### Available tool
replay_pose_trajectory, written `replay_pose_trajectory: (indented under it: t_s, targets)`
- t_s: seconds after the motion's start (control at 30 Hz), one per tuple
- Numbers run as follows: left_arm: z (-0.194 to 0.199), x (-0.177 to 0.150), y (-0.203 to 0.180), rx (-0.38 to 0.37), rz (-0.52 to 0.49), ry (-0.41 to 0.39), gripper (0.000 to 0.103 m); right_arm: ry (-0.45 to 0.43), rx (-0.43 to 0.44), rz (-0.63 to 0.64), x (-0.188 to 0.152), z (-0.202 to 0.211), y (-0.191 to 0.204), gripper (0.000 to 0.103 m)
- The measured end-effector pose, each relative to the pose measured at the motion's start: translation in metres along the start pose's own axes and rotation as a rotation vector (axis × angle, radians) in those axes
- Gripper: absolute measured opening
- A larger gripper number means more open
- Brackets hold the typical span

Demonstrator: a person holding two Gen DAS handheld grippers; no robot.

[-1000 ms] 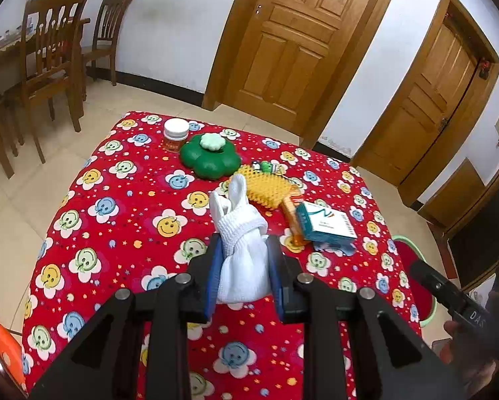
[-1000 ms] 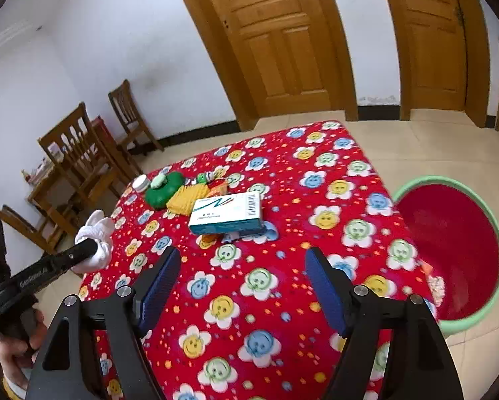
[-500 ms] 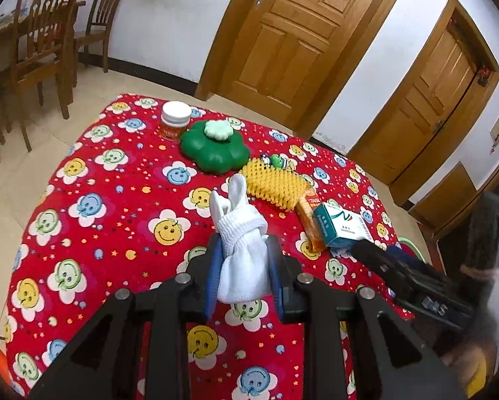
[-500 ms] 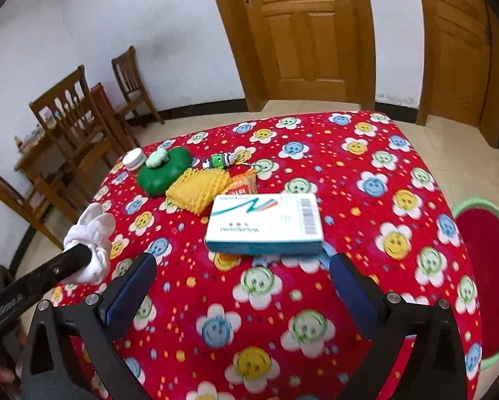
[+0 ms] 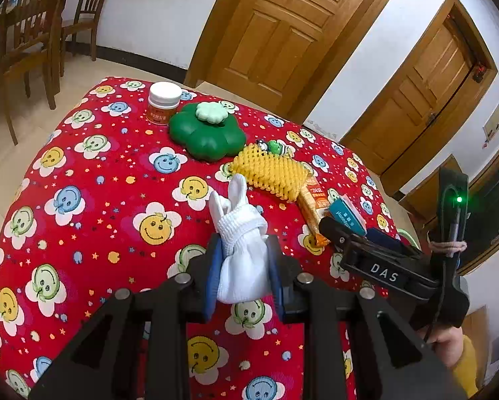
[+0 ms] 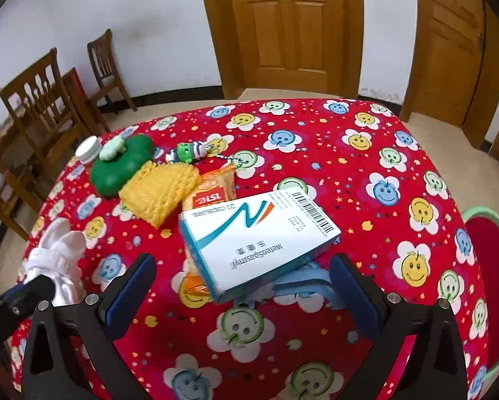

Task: Collect trash
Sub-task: 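Grasp the blue-white medicine box with the right tool while the left tool holds the glove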

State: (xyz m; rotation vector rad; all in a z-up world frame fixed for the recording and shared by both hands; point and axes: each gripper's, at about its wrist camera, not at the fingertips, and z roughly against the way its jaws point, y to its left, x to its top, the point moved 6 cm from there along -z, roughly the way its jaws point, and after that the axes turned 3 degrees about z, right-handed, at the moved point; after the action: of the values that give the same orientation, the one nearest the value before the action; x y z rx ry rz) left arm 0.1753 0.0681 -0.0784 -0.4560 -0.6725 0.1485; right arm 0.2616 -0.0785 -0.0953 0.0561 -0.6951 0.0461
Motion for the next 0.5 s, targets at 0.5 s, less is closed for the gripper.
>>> replay_pose_trajectory:
  t_s: [0.5]
  targets:
    - [0.001,-0.003,-0.006,0.012,-0.005,-0.005,0.026,0.015,0.061,-0.088,0.007,-0.006,-0.004,0.103]
